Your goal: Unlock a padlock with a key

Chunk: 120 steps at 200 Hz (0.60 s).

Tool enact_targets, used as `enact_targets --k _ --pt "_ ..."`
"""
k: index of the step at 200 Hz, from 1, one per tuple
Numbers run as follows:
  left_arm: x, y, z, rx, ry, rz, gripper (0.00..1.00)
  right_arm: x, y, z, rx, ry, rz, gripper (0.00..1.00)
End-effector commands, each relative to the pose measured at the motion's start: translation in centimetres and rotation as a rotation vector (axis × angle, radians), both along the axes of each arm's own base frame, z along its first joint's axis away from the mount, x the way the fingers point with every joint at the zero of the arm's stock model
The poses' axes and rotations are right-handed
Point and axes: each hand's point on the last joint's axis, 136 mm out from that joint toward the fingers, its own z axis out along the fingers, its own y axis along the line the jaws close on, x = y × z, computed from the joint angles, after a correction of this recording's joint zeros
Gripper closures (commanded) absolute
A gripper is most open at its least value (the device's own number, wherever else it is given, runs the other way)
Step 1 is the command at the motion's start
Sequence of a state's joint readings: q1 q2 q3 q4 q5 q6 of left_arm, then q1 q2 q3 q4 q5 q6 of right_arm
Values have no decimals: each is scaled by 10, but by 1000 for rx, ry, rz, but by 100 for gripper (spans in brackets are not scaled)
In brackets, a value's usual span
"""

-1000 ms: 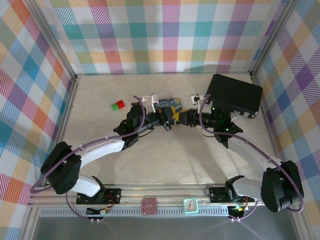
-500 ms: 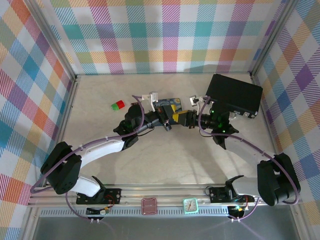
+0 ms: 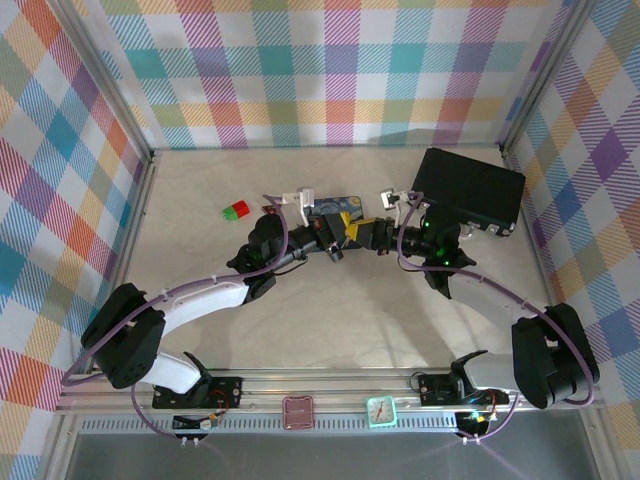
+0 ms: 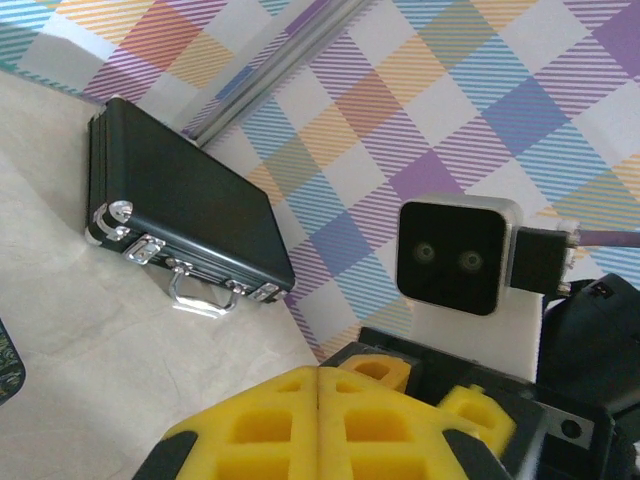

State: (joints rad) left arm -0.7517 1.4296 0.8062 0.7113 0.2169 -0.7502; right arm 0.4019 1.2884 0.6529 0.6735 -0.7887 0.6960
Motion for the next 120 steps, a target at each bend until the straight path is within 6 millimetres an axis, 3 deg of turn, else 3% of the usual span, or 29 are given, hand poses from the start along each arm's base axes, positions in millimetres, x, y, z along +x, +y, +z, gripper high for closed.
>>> enact_targets --k 1,36,89,120 --pt "-4 4 20 -51 -44 0 100 0 1 3 26 -21 16 86" --pt "-4 6 21 -61 -45 6 100 2 3 -2 31 4 25 76" --pt "-3 7 21 -69 -43 20 100 0 4 -6 45 27 38 83" --pt "-1 9 22 -81 -45 32 100 -1 4 -8 46 44 41 79"
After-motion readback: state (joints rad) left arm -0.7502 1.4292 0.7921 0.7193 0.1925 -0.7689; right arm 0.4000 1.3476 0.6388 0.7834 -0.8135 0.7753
